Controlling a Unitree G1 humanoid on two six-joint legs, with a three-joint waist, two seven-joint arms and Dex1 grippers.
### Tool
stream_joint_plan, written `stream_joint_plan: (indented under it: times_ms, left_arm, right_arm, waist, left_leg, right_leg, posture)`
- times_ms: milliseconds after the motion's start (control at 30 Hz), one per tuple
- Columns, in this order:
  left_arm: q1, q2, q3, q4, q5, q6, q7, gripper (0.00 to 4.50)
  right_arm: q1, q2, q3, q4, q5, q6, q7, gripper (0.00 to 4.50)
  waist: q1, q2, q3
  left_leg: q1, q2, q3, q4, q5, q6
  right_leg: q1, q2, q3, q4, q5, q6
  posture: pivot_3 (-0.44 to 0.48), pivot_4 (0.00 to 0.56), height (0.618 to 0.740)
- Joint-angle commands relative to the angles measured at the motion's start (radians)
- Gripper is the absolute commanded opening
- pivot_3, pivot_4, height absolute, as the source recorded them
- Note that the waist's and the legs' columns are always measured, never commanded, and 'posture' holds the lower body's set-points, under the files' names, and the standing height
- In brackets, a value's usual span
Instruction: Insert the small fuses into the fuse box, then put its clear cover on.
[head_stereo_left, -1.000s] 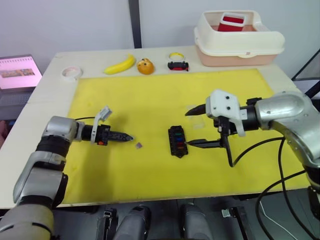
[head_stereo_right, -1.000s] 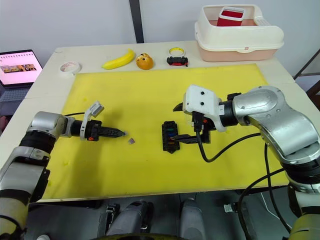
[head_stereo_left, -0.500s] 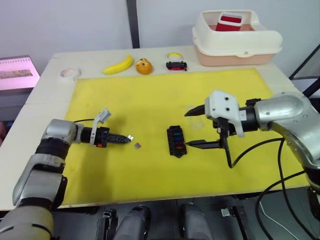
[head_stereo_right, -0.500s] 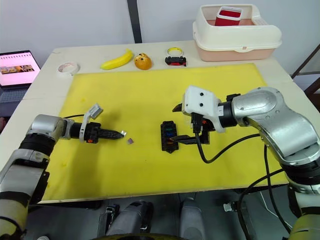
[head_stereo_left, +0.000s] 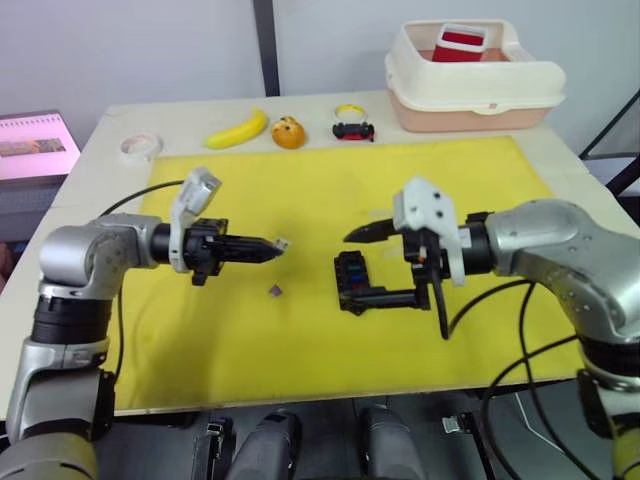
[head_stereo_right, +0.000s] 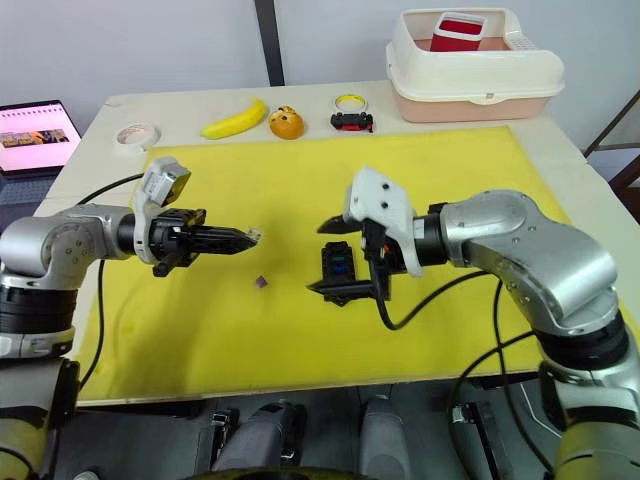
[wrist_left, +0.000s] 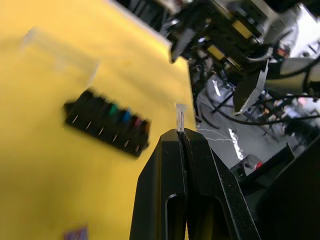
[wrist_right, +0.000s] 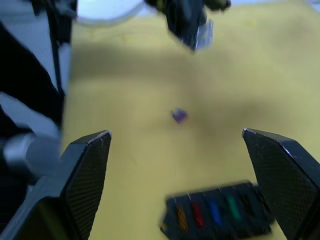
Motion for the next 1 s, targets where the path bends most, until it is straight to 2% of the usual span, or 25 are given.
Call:
stream_joint_plan:
  times_ms: [33,200,367,467,500,933,1000]
  left_arm:
    - [0.001,-0.041,0.036,-0.102,-0.052,-0.059,0.064,0.03]
    - [0.005,-0.065,0.023,-0.147,-0.079,-0.113,0.091,0.03]
    - [-0.005,-0.073,0.006,-0.158,-0.098,-0.140,0.104,0.03]
    - [-0.007,-0.073,-0.007,-0.155,-0.099,-0.159,0.106,0.00]
    - [-0.007,-0.073,-0.012,-0.155,-0.097,-0.166,0.106,0.00]
    - [-0.007,-0.068,-0.047,-0.154,-0.100,-0.201,0.114,0.00]
    - [-0.007,-0.067,-0.047,-0.156,-0.104,-0.200,0.116,0.00]
  right_arm:
    - [-0.048,0.060,-0.124,0.047,0.132,0.152,-0.101,4.50]
    - [-0.083,0.152,-0.243,0.120,0.278,0.316,-0.221,4.50]
    - [-0.099,0.217,-0.298,0.145,0.376,0.410,-0.316,4.50]
    - [-0.109,0.243,-0.314,0.153,0.419,0.435,-0.363,3.61]
    - [-0.110,0.249,-0.311,0.152,0.431,0.444,-0.377,3.17]
    - [-0.114,0.264,-0.288,0.173,0.542,0.435,-0.486,3.17]
    - [-0.115,0.258,-0.285,0.178,0.558,0.429,-0.494,2.66]
  waist:
    - [0.003,0.000,0.000]
    - [0.002,0.000,0.000]
    - [-0.001,0.000,0.000]
    - [-0.001,0.000,0.000]
    - [-0.001,0.000,0.000]
    - [-0.002,0.000,0.000]
    - [-0.002,0.000,0.000]
  left_leg:
    - [0.000,0.000,0.000,0.000,0.000,0.000]
    - [0.000,0.000,0.000,0.000,0.000,0.000]
    - [0.000,0.000,0.000,-0.001,0.000,0.000]
    - [0.000,0.000,0.000,0.000,0.000,0.000]
    - [0.000,0.000,0.000,0.000,0.000,0.000]
    - [0.000,0.000,0.000,0.000,0.000,0.000]
    - [0.000,0.000,0.000,0.000,0.000,0.000]
  right_leg:
    - [0.000,0.000,0.000,0.000,0.000,0.000]
    - [0.001,0.000,0.000,-0.001,0.000,-0.001]
    - [0.000,0.000,0.000,-0.001,0.000,-0.001]
    - [0.000,0.000,0.000,-0.001,0.000,-0.001]
    - [0.000,0.000,0.000,-0.001,0.000,-0.001]
    - [0.000,0.000,0.000,-0.001,0.000,-0.001]
    - [0.000,0.000,0.000,-0.001,0.000,-0.001]
  posture:
    - [0.000,0.150,0.740]
    - [0.000,0.150,0.740]
    - [0.000,0.150,0.740]
    - [0.000,0.150,0.740]
    - [0.000,0.150,0.740]
    - [0.000,0.150,0.740]
    - [0.000,0.150,0.740]
